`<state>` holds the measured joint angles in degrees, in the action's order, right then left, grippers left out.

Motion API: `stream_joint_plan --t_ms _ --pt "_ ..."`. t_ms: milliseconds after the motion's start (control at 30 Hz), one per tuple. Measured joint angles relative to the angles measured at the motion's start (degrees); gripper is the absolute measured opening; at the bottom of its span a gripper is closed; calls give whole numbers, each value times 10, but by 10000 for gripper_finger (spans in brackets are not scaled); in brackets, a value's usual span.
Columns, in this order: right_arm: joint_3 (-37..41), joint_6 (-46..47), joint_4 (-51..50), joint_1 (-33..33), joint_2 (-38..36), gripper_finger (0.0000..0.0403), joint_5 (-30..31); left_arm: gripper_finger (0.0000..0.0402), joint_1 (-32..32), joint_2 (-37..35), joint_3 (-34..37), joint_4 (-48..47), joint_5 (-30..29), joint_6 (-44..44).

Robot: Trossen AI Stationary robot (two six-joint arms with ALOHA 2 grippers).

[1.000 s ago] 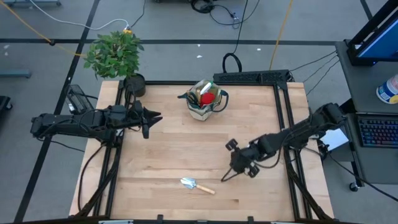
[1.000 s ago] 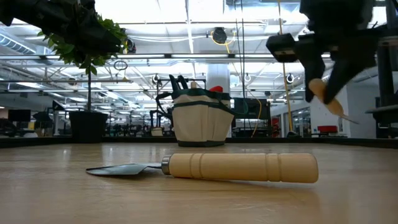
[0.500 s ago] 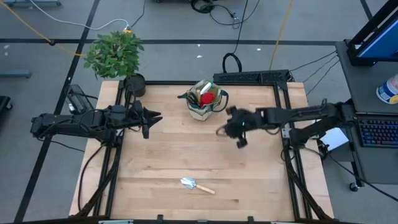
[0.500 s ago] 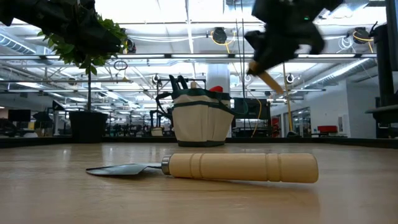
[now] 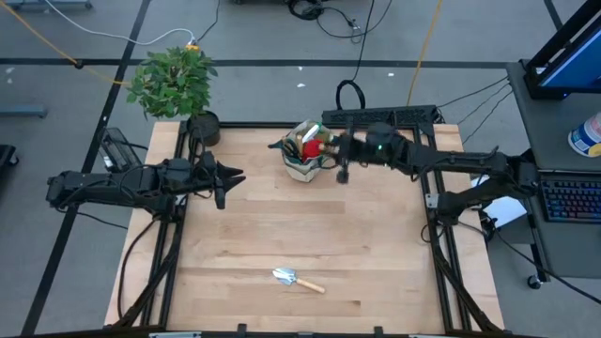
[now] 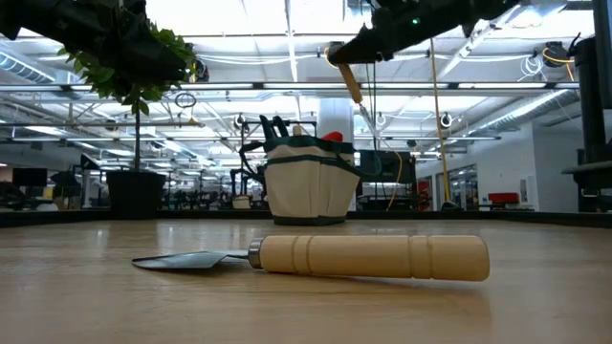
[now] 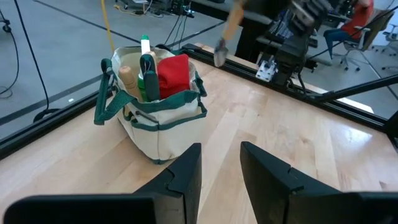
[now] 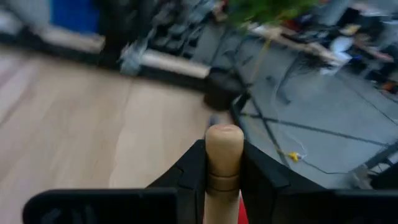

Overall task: Pick & Place Garden tools in Gardening bag
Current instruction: Put the right hand trowel into the gardening tool bag

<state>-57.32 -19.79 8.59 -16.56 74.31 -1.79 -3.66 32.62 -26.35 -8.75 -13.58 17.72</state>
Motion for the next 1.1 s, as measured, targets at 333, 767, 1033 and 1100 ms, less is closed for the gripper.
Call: stream_joint_plan --t_ms 333,767,1033,1100 --pt "0 150 232 -68 28 60 0 118 -1 0 0 0 0 0" --pt "0 251 553 -92 159 60 70 118 -2 0 0 0 -1 0" --pt "-25 235 577 -101 223 60 78 118 -1 0 0 0 -1 0" --pt "-33 228 565 -101 237 60 77 118 -1 0 0 0 -1 0"
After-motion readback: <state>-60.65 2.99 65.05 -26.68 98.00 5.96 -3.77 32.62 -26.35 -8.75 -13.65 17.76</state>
